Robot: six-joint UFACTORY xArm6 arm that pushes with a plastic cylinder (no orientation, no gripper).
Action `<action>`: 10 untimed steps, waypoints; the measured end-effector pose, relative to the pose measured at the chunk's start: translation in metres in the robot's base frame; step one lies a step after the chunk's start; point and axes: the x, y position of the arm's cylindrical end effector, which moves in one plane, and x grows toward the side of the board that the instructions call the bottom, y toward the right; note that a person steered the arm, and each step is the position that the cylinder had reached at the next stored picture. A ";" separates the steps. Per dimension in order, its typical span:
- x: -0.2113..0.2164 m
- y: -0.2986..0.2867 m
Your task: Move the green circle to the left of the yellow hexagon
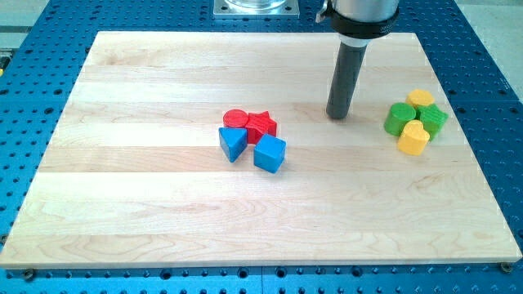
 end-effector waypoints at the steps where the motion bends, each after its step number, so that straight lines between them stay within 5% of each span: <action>1: 0.041 0.000; 2: 0.131 0.023; 3: 0.144 0.028; 5: 0.137 0.158; 6: 0.133 0.156; 8: 0.053 0.099; 10: 0.077 0.101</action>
